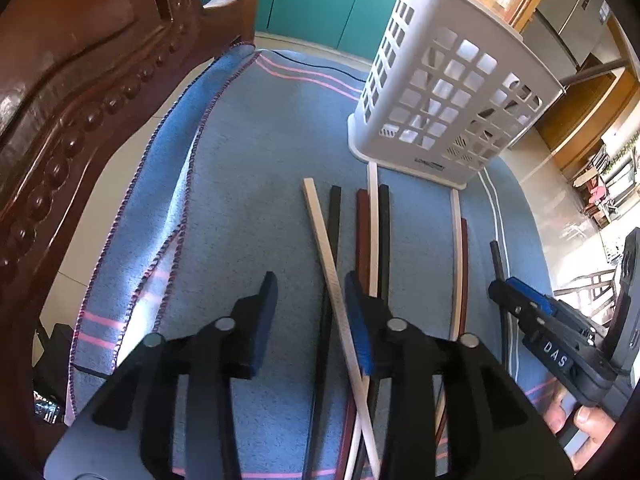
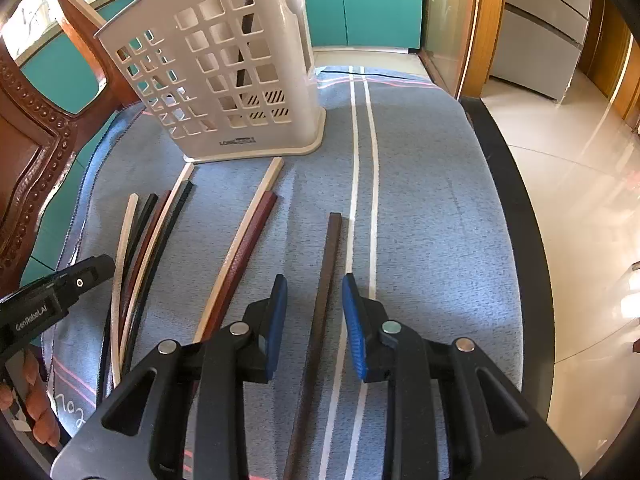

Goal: Organize utensils
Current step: 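Close the left tool on a light wooden chopstick while the right tool aligns over a dark brown one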

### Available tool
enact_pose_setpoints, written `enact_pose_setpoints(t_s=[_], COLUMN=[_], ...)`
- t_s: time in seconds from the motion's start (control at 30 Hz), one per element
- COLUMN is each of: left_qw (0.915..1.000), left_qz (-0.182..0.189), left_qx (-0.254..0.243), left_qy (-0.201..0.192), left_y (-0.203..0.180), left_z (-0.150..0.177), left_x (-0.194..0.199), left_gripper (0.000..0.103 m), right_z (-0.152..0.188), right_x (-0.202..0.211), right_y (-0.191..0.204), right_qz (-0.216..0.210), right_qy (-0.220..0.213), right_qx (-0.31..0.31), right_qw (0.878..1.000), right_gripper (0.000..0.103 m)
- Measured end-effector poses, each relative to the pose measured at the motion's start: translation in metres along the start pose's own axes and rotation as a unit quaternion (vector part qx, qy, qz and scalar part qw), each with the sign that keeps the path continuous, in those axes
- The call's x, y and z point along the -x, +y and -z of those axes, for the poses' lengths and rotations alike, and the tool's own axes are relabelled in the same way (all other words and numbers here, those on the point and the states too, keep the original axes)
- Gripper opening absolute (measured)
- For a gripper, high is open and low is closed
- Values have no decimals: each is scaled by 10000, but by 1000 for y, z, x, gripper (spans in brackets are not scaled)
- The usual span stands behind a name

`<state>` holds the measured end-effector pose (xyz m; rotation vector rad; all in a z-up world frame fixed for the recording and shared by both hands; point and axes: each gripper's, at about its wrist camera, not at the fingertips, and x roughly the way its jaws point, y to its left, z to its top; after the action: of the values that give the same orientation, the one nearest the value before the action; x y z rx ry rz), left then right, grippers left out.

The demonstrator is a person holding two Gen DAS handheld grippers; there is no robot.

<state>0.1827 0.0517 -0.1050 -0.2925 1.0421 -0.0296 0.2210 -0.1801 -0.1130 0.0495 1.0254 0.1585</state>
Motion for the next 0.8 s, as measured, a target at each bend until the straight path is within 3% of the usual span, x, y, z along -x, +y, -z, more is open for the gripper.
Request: enact_pose_setpoints(t_s=[0.2, 0.33, 0.43, 0.5, 0.57, 0.73, 0.8], left_qw=[9999, 9986, 9957, 9966, 9982, 9984, 9979], left_qz=[0, 261, 470, 349, 36, -560, -636], left_qx=[-58, 419, 760, 716, 576, 16, -99], left_qy=[92, 175, 232, 212, 145, 98, 111], left_y=[-12, 1, 13, 12, 7, -15, -18], left_z=[-13, -32, -36, -36, -36, -37, -37], left_x=[-14, -28, -31, -30, -30, -31, -30], left_gripper=[39, 27, 26, 23, 13, 9, 7], right_z=[0, 0, 0, 0, 0, -2, -7], right_x=[-1, -2, -3, -3, -3, -8, -12], right_y=[3, 5, 3, 3, 3, 10, 13], right_qz=[-2, -8, 2, 7, 26, 219, 367], right_qy=[1, 15, 20, 19, 16, -32, -70], right_qx=[8, 34, 24, 21, 36, 195, 332], right_qw=[10000, 10000, 10000, 10000, 10000, 9996, 9987], right_gripper=[29, 29, 29, 29, 29, 29, 30])
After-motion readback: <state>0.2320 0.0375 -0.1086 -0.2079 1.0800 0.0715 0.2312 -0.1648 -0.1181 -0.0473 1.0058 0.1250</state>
